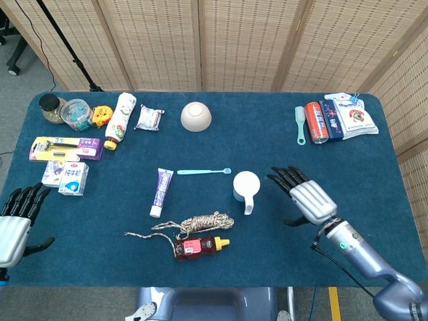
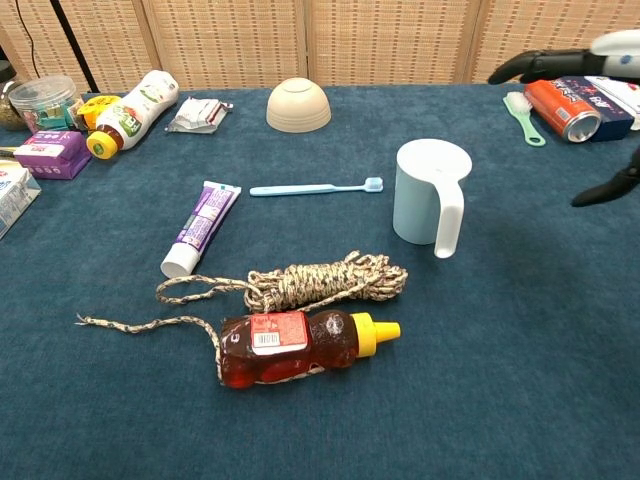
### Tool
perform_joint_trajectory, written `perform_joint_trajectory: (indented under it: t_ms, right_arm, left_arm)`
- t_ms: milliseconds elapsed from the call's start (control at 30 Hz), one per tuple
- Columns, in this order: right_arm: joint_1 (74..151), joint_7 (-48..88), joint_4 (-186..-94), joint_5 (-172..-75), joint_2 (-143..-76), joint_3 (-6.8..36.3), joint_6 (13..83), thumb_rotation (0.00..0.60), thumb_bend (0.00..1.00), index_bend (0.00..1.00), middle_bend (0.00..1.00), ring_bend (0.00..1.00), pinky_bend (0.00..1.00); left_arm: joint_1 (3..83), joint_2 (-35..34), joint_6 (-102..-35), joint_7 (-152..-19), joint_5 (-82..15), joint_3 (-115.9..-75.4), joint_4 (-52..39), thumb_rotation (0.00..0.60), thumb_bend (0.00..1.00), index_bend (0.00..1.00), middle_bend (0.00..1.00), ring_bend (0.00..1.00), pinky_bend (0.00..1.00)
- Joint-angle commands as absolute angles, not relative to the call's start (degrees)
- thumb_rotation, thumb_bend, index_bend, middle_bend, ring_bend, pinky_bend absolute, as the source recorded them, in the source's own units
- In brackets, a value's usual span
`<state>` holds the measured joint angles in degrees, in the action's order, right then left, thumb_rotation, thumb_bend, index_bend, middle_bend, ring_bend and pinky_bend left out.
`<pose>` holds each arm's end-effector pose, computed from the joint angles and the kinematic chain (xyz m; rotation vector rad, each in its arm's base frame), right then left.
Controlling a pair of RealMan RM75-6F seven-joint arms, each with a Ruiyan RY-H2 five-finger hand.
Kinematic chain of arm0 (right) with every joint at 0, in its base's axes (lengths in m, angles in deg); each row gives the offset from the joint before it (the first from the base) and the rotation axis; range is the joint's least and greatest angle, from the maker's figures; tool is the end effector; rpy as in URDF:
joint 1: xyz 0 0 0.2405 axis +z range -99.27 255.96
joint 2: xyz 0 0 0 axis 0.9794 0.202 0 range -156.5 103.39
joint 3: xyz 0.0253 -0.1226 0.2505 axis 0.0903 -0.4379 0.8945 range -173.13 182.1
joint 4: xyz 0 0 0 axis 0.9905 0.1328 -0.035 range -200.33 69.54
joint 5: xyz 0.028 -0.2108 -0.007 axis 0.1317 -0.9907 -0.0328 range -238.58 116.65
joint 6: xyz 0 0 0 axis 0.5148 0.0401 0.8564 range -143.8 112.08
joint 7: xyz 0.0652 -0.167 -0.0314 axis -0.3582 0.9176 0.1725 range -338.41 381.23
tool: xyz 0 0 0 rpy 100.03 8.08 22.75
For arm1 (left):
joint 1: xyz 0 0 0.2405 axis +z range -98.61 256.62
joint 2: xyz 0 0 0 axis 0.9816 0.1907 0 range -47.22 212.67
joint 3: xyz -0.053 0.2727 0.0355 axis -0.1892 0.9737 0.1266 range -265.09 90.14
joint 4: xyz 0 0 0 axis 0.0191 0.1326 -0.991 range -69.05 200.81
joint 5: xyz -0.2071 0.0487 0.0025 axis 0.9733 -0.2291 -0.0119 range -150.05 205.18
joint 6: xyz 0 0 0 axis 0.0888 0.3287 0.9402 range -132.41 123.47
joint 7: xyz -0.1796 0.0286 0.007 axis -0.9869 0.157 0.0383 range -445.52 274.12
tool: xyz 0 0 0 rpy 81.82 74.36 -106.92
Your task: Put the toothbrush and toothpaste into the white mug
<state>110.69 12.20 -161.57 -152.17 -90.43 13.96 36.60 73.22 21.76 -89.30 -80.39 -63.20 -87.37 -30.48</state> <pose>-0.1884 -0.3504 0.0838 1.9951 -0.9842 1.0465 -0.3112 0.2133 0.1638 -1.5227 -0.8351 -0.8685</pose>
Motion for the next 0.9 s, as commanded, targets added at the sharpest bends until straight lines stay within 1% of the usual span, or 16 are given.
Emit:
perform_joint_trajectory:
  t_ms: [33, 167, 333, 667, 900]
  right_arm:
    - [116.4, 11.3, -161.2, -150.5, -90.1, 15.8, 29.6, 0.600, 0.00, 0.00, 0.00, 0.00, 0.00]
    - [121.0, 11.4, -158.3, -151.4, -90.2, 16.1, 24.6, 0.600, 0.00, 0.00, 0.00, 0.00, 0.00]
    - [124.6, 12.6, -153.6, -154.2, -92.4, 14.3, 21.8, 0.600, 0.00, 0.00, 0.00, 0.00, 0.00]
    - [128.2, 14.5, -147.0, -161.1, -97.1, 10.1, 23.5, 0.600, 0.00, 0.00, 0.00, 0.00, 0.00]
    - [130.0, 14.8, -143.3, -161.2, -99.6, 9.3, 24.3, 0.600, 0.00, 0.00, 0.00, 0.00, 0.00]
  left_arm:
    - [72.8, 21.7, -88.5, -80.1, -62.3, -87.8, -30.4, 0.600, 0.09, 0.00, 0.00, 0.00, 0.00]
    - [72.4, 21.6, -87.5, -79.9, -61.2, -88.1, -30.4, 0.600, 0.09, 0.00, 0.00, 0.00, 0.00]
    - [72.0, 21.4, -86.7, -79.4, -60.2, -88.4, -30.3, 0.600, 0.09, 0.00, 0.00, 0.00, 0.00]
    - [71.4, 20.6, -85.3, -77.5, -58.5, -88.9, -30.3, 0.600, 0.09, 0.00, 0.00, 0.00, 0.00]
    - [71.2, 20.4, -85.0, -77.0, -57.6, -89.1, -30.4, 0.600, 0.09, 0.00, 0.00, 0.00, 0.00]
